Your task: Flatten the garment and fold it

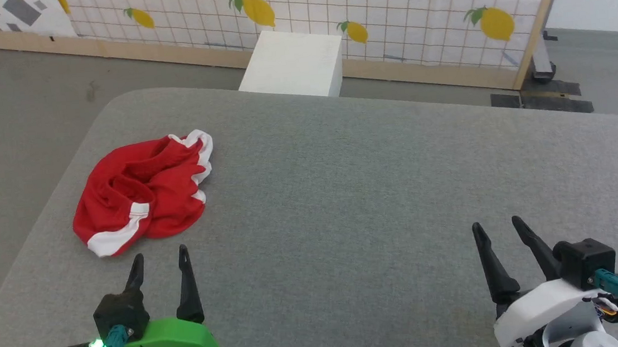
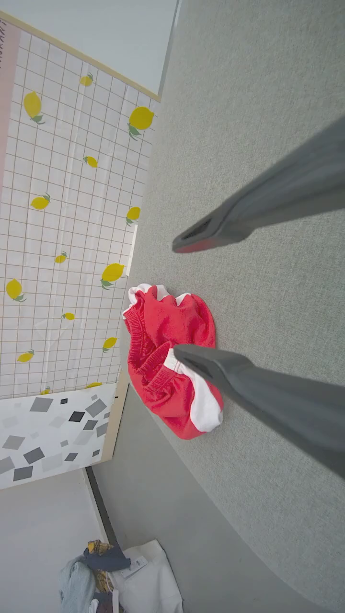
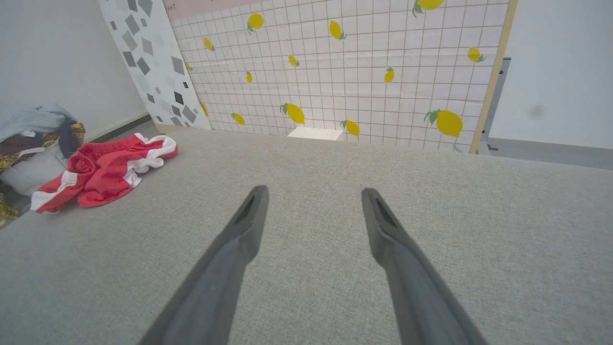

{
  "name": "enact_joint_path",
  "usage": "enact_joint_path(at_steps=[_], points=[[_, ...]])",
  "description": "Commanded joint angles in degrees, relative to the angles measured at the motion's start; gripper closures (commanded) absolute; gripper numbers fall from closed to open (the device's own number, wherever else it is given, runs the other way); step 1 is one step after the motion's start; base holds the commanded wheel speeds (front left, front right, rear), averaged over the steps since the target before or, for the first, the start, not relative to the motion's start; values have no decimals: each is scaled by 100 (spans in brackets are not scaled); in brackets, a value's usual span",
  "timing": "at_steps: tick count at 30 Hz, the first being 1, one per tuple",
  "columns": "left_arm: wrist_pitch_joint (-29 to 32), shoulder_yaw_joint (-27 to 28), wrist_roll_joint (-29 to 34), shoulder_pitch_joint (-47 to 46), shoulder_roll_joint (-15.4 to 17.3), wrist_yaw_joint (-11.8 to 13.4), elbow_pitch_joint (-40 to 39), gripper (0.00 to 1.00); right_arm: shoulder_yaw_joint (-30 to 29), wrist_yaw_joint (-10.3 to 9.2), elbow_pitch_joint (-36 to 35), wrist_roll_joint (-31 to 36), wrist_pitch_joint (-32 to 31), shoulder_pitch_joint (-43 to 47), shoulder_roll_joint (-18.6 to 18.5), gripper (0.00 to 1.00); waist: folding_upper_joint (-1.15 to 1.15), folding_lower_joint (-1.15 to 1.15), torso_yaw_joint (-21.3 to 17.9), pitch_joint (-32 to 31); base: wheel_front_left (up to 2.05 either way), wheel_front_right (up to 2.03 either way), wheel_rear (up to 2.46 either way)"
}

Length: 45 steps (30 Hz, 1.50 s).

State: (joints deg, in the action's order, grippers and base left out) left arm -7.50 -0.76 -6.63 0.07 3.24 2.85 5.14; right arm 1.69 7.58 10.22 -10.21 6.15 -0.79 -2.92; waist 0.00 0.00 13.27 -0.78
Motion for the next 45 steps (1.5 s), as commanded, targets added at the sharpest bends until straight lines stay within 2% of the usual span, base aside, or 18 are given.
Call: enact_joint_path(at_steps=[1,45], points=[[-72,7,-90,98,16,46,37,0,17,-5,43,-57,62,106,2,0,0,0,74,-18,0,0,0],[-552,-235,-352,163,219,380,283,0,67,-8,-32,-242,75,280,4,0,0,0,985,-154,0,0,0]])
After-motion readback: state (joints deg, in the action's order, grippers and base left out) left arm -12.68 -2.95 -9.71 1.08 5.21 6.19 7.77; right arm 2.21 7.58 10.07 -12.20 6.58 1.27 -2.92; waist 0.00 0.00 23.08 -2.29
